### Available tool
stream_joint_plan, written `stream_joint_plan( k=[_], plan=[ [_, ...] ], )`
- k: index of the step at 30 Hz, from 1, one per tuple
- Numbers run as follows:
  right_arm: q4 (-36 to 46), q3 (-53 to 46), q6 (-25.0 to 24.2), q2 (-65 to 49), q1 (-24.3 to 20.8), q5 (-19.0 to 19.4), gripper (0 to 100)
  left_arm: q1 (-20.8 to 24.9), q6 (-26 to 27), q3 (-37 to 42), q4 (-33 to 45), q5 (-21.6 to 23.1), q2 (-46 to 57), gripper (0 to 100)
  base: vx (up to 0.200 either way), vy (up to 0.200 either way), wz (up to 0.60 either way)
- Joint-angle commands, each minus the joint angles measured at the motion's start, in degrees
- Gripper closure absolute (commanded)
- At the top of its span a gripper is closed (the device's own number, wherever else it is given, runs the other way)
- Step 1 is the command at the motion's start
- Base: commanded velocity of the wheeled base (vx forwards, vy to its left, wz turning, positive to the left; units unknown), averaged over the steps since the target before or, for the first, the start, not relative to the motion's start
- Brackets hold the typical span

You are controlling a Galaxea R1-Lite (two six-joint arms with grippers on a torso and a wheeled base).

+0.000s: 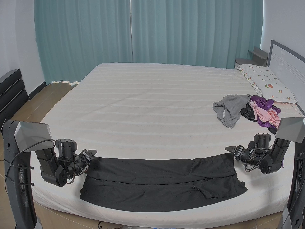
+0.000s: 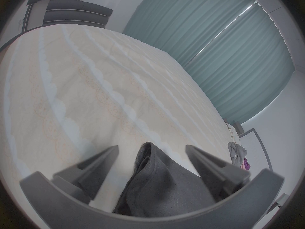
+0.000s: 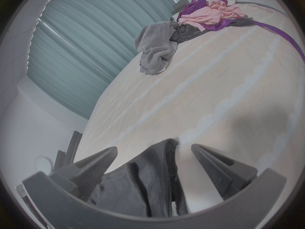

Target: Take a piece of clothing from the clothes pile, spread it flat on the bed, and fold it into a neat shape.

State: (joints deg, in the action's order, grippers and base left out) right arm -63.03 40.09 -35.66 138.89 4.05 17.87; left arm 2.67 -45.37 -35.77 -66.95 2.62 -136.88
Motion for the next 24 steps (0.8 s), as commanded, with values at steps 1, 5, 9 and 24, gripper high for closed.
stream_joint_plan(
  k=[1,5,9,24],
  plan=[
    [-1.49,-3.09,-2.05,-3.01,0.17,0.06,0,-0.56,-0.07,0.96,-0.02,0.02,0.82,0,0.0,0.0,0.0],
    [-5.44,-8.28,-7.32,-7.58,0.96,0.76,0,-1.35,0.02,5.88,-0.02,0.54,5.13,0,0.0,0.0,0.0],
    [-9.22,-15.13,-8.38,-9.95,0.79,1.73,0,-2.41,-0.24,9.93,-0.73,1.86,9.43,0,0.0,0.0,0.0],
    [-26.27,-35.88,-9.25,-12.85,-1.67,1.82,0,-0.91,-3.49,23.81,-7.23,5.9,12.25,0,-0.173,0.0,0.0]
  ],
)
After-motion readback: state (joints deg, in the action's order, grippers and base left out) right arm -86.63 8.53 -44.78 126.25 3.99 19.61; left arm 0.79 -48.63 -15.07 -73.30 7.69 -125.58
